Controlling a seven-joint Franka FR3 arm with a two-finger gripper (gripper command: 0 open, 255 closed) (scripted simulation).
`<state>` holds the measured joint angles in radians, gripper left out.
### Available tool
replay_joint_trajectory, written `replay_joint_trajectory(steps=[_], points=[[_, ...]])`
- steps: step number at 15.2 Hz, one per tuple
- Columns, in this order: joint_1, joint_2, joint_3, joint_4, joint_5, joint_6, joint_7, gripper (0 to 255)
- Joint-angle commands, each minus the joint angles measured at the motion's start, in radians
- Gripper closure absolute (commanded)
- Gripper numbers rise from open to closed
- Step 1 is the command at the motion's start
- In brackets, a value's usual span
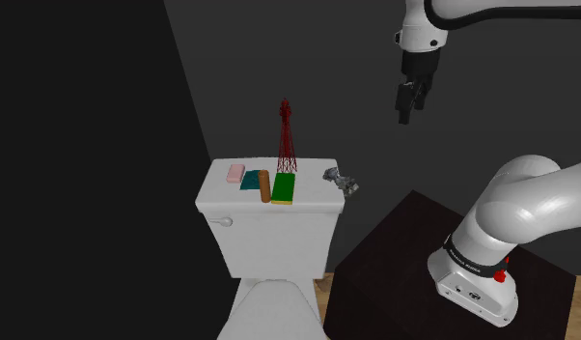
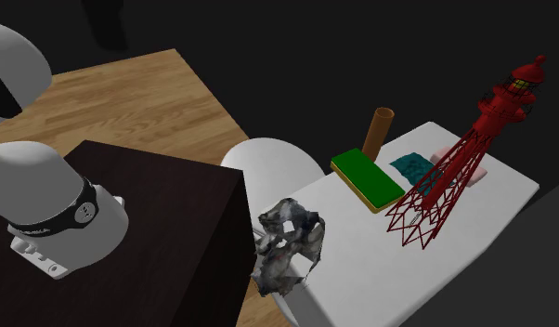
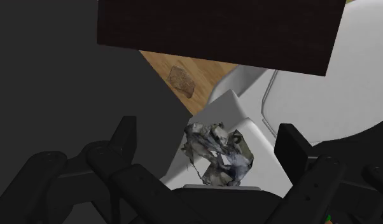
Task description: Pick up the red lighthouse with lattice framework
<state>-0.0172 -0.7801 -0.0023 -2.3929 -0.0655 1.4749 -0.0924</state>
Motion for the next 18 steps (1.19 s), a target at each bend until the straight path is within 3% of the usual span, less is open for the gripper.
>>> replay_joint_trajectory(steps=[1, 10, 18], points=[[0.0, 0.0, 0.0, 0.0, 0.0, 0.0, 0.0, 0], [-0.007, 0.203, 0.116, 0.074, 0.108, 0.258, 0.26, 0], [-0.033, 0.424, 0.204, 0.225, 0.119, 0.449, 0.481, 0]])
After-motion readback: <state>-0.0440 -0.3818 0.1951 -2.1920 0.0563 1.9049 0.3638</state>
